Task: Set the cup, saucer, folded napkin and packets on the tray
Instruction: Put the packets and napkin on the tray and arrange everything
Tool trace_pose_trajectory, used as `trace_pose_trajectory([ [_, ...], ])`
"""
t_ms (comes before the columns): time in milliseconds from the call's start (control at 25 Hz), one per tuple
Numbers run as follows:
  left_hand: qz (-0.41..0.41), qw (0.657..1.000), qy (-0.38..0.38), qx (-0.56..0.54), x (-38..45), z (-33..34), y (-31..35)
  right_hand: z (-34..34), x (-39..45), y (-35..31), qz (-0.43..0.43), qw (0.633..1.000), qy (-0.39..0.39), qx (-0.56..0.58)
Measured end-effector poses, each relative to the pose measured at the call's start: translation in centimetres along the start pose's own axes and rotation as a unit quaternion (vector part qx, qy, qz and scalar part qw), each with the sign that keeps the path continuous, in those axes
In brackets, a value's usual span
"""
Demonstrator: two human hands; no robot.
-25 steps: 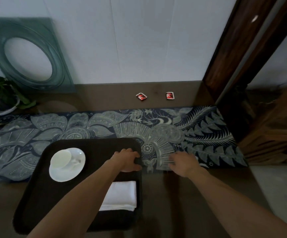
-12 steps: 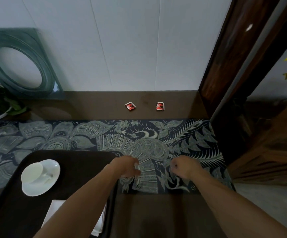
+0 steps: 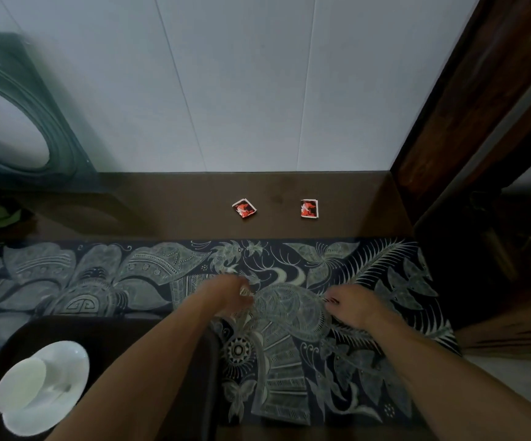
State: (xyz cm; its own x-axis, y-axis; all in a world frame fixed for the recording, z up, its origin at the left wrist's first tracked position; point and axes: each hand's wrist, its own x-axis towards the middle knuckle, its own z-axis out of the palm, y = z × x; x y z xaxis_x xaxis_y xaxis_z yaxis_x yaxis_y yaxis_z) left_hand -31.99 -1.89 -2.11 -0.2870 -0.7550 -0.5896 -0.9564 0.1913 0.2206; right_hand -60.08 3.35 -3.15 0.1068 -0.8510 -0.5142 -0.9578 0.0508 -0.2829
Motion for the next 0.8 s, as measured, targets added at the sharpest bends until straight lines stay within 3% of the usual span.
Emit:
trace_pose_trajectory([
  [200,-0.018,1.0,-0.003,-0.009,6.4,-3.9,-2.8,-3.4,7.2,0.2,0.013,1.0,0.0,0.003],
  [560,-0.101,0.986,0.128,-0.013,17.7,-11.3,-7.0,-10.6,19.6,0.6,0.01,0.993,0.111,-0.044],
  [800,-0.096,0.986,0.135,-0.021,22.4,-11.1,-7.4,-10.9,24.7,1.1,0.005,0.994,0.078,-0.08],
])
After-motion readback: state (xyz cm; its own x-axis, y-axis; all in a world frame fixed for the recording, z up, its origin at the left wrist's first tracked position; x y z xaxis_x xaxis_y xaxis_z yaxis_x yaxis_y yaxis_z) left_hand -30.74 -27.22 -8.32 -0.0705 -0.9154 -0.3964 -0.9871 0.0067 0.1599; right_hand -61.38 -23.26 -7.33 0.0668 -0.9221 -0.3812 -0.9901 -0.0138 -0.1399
